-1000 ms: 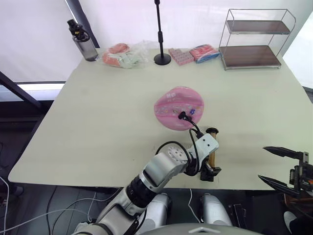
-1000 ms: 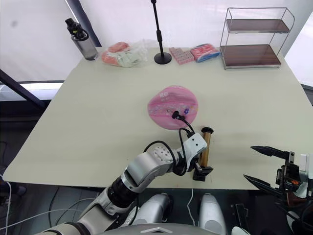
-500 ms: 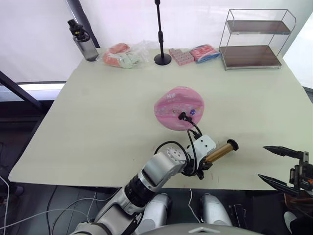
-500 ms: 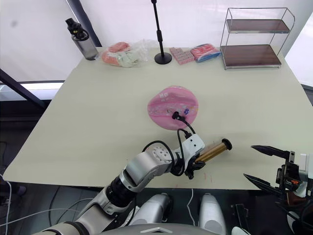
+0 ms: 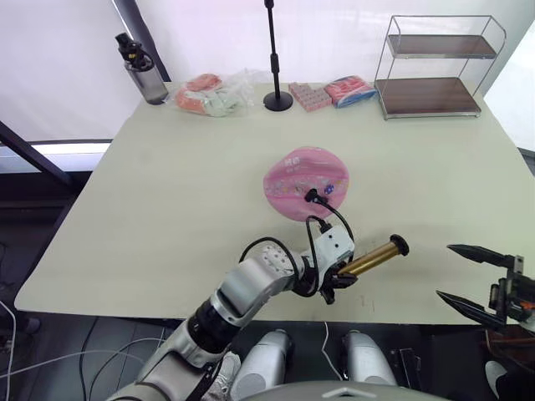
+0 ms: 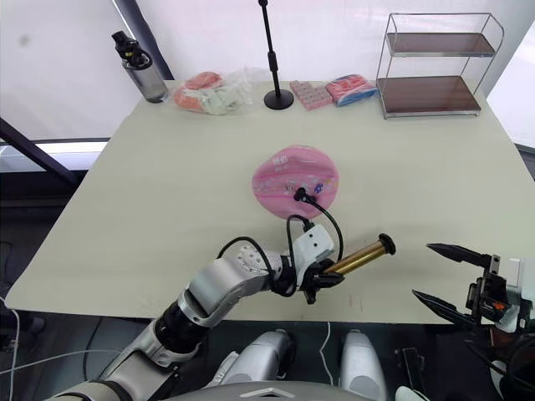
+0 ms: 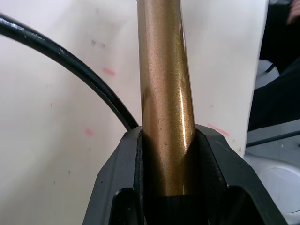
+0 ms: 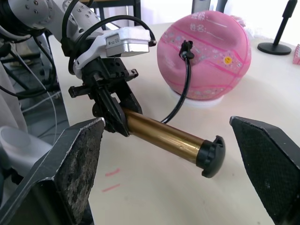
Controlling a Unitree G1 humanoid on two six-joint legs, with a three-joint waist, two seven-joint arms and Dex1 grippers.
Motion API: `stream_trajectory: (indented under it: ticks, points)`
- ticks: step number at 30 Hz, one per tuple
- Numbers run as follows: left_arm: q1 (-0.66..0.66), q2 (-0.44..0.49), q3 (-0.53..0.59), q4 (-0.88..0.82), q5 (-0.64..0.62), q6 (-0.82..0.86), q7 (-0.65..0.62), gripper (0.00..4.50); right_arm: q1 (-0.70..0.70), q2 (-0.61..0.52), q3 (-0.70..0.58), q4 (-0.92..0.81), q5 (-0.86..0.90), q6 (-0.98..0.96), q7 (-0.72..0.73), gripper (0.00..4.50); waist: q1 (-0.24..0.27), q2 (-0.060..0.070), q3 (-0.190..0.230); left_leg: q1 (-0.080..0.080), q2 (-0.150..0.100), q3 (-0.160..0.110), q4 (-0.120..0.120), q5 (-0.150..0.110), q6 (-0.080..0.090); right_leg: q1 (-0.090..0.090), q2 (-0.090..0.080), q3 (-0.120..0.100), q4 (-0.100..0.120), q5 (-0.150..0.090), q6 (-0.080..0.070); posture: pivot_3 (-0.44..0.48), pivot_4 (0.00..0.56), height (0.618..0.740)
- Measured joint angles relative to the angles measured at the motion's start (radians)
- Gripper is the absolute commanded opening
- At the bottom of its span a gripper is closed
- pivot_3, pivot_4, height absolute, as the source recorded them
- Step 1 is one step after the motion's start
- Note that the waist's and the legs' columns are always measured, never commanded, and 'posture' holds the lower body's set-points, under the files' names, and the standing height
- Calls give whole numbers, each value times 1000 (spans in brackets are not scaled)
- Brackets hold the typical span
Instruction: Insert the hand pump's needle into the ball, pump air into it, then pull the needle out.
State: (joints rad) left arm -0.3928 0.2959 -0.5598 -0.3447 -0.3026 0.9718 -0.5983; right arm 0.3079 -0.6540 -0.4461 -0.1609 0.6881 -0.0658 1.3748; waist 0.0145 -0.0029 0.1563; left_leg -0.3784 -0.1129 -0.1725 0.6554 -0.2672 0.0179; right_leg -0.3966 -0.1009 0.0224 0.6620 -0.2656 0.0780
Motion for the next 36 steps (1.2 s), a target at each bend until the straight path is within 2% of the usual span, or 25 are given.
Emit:
stream_trajectory:
  ticks: [2,10,15,18,22,23,26,27,30,31,36]
  points:
    - [38,12,53,-1,-31,-50,-37,1006,-9,10,6,-26,11,21,-32,4500,1,0,0,0,0,0,0,0,0,0,-1,0,0,0,0,0,150,736]
    - [91,51,141,-32,-82,-151,-109,1006,-39,39,41,-77,36,90,-122,4500,3,0,0,0,0,0,0,0,0,0,-1,-1,0,0,0,0,150,736]
    - [152,56,190,-53,-108,-256,-151,1006,-62,84,51,-140,74,176,-247,4500,0,0,0,-1,0,-1,0,0,0,-1,-1,0,0,0,0,0,150,736]
    - [176,45,225,-59,-135,-286,-162,1006,-87,101,61,-174,99,239,-340,4500,1,0,0,-1,0,-1,0,0,0,-1,-1,0,0,0,0,0,150,736]
    - [203,42,241,-57,-122,-437,-195,1006,-126,129,75,-233,174,369,-522,4500,1,0,0,-1,0,-1,0,0,0,-1,-1,0,0,0,0,0,150,736]
    - [210,10,266,-42,-134,-451,-181,1006,-140,146,78,-256,226,430,-601,4500,2,0,0,-1,0,-1,0,0,0,-1,-1,0,0,0,0,0,150,736]
    - [212,-16,288,-21,-136,-476,-166,1006,-153,149,85,-284,299,506,-684,4500,2,0,0,-1,0,-1,0,0,0,-1,-1,0,0,0,0,0,150,736]
    - [215,-14,286,-14,-130,-501,-169,1006,-167,152,87,-301,343,548,-733,4500,1,0,0,-1,0,-1,0,0,0,-1,-1,0,0,0,0,0,150,736]
    - [216,-13,284,-12,-129,-509,-171,1006,-172,153,88,-311,367,567,-756,4500,1,0,0,-1,0,-1,0,0,0,-1,-1,0,0,0,0,0,150,736]
    - [225,-9,275,19,-89,-574,-180,1006,-203,179,98,-324,440,613,-843,4500,-3,0,0,-1,0,0,0,0,1,-1,-1,0,0,0,0,0,150,736]
    - [252,-46,270,156,31,-793,-150,1006,-248,190,144,-360,471,650,-911,4500,3,0,0,-1,0,0,0,0,1,-2,0,-1,0,0,0,0,150,736]
